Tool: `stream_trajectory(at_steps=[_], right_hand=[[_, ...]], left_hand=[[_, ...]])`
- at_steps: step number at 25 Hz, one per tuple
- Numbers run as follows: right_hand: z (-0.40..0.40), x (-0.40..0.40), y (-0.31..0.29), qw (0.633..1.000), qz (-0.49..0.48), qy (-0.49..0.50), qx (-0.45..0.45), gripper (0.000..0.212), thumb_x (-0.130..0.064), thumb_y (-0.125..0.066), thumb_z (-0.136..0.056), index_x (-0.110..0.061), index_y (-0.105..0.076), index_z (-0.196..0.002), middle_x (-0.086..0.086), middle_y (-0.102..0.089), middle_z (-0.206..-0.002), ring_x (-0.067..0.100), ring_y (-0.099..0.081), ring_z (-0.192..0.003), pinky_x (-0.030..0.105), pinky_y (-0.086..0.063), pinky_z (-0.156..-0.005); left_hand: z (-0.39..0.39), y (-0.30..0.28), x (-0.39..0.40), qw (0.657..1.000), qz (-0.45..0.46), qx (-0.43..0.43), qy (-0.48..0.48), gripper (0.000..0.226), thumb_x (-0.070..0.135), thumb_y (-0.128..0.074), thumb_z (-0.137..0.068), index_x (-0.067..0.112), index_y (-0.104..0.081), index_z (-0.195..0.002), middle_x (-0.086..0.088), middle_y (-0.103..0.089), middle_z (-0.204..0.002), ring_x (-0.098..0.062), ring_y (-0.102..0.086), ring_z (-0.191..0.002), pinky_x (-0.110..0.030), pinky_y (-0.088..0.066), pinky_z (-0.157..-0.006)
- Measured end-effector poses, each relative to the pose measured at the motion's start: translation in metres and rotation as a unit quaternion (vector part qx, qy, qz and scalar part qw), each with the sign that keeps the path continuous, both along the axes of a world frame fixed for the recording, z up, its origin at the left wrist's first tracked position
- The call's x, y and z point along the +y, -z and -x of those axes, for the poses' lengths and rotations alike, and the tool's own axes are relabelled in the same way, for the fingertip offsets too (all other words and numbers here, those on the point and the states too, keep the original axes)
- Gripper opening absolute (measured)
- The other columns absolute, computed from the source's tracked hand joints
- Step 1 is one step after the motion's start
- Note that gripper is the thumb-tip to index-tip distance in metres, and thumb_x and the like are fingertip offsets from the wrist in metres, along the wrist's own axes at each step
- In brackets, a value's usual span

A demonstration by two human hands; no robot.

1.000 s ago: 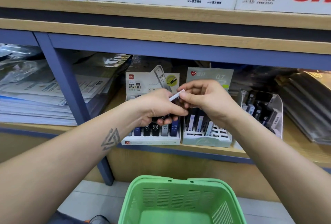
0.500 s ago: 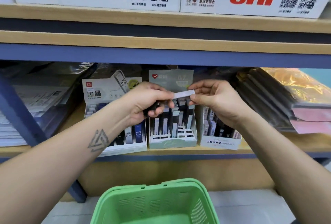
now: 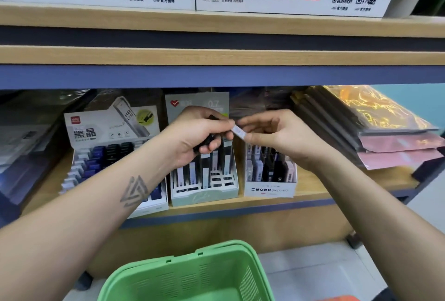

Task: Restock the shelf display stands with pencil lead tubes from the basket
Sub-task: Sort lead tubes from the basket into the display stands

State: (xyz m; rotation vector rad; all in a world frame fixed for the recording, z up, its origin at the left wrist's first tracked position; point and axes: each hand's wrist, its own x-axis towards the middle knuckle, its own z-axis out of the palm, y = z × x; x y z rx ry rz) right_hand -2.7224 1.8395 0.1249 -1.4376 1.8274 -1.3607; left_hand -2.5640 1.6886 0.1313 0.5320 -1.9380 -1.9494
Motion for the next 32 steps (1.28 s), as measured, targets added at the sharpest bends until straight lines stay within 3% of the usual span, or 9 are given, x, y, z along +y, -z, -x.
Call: stream_trajectory(at_steps=[3, 5, 10, 16, 19, 24, 28, 32], right_hand=[[-0.005, 0.000, -0.005, 0.998, 0.002, -0.014, 0.055, 0.035, -0.013, -0.079, -0.086, -0.029, -0.069, -0.116, -0.001, -0.078, -0.092, 0.013, -0.074, -0.091, 0.028, -0.059, -0.086], [0.003, 0.005, -0.011, 0.996, 0.009, 0.023, 0.087, 0.042, -0.011, -0.079, -0.085, -0.031, -0.066, -0.120, -0.006, -0.077, -0.094, 0.008, -0.073, -0.091, 0.027, -0.059, -0.085], [0.038, 0.010, -0.018, 0.954, 0.059, 0.234, 0.177, 0.028, -0.011, -0.080, -0.084, -0.020, -0.074, -0.111, -0.007, -0.073, -0.106, 0.006, -0.067, -0.099, 0.030, -0.057, -0.091], [0.042, -0.018, -0.003, 0.913, 0.081, 0.245, 0.317, 0.017, -0.007, -0.074, -0.089, -0.010, -0.074, -0.105, 0.006, -0.075, -0.101, 0.020, -0.070, -0.094, 0.036, -0.057, -0.088], [0.046, -0.034, 0.007, 0.908, 0.079, 0.254, 0.325, 0.012, -0.007, -0.074, -0.087, -0.008, -0.074, -0.099, 0.008, -0.075, -0.096, 0.023, -0.070, -0.089, 0.036, -0.057, -0.083], [0.045, -0.052, 0.021, 0.903, 0.032, 0.239, 0.357, 0.011, -0.009, -0.070, -0.090, -0.011, -0.076, -0.099, 0.005, -0.075, -0.100, 0.018, -0.069, -0.091, 0.025, -0.050, -0.081], [0.040, -0.059, 0.027, 0.907, -0.019, 0.244, 0.343, 0.016, -0.010, -0.068, -0.092, -0.014, -0.076, -0.105, 0.006, -0.074, -0.106, 0.022, -0.069, -0.094, 0.038, -0.058, -0.086], [0.034, -0.060, 0.030, 0.902, -0.037, 0.253, 0.348, 0.024, -0.001, -0.063, -0.092, -0.007, -0.074, -0.113, 0.013, -0.074, -0.107, 0.028, -0.070, -0.096, 0.040, -0.059, -0.088]], left_hand=[[0.009, 0.000, 0.012, 0.999, 0.046, -0.020, -0.006, 0.014, 0.008, -0.073, -0.090, -0.005, -0.070, -0.095, -0.017, -0.068, -0.074, -0.011, -0.043, -0.041, -0.018, -0.027, -0.032], [0.015, -0.003, 0.015, 0.999, -0.006, -0.027, -0.024, 0.018, 0.011, -0.071, -0.092, -0.006, -0.068, -0.098, -0.016, -0.067, -0.075, -0.011, -0.044, -0.043, -0.017, -0.028, -0.032], [0.013, -0.014, 0.010, 0.982, -0.187, -0.016, -0.017, 0.011, 0.001, -0.049, -0.099, 0.001, -0.050, -0.110, -0.014, -0.063, -0.072, -0.013, -0.049, -0.054, -0.015, -0.035, -0.040], [0.012, -0.014, 0.011, 0.973, -0.229, 0.016, -0.019, 0.014, -0.001, -0.045, -0.103, 0.000, -0.058, -0.100, -0.017, -0.072, -0.085, -0.019, -0.067, -0.064, -0.023, -0.054, -0.053], [0.012, -0.013, 0.009, 0.971, -0.236, 0.016, -0.020, 0.015, 0.003, -0.045, -0.105, 0.001, -0.059, -0.099, -0.017, -0.073, -0.091, -0.022, -0.071, -0.064, -0.028, -0.059, -0.056], [0.007, -0.012, 0.006, 0.971, -0.237, 0.011, -0.022, 0.016, 0.004, -0.045, -0.105, 0.001, -0.061, -0.101, -0.019, -0.074, -0.086, -0.022, -0.071, -0.062, -0.026, -0.056, -0.051], [0.003, -0.010, 0.003, 0.972, -0.233, 0.005, -0.019, 0.015, 0.005, -0.046, -0.105, 0.001, -0.060, -0.106, -0.019, -0.073, -0.088, -0.021, -0.070, -0.062, -0.026, -0.054, -0.050], [0.001, -0.009, 0.002, 0.972, -0.233, 0.007, -0.017, 0.015, 0.005, -0.047, -0.104, 0.000, -0.060, -0.111, -0.020, -0.073, -0.088, -0.022, -0.071, -0.063, -0.026, -0.056, -0.051]])
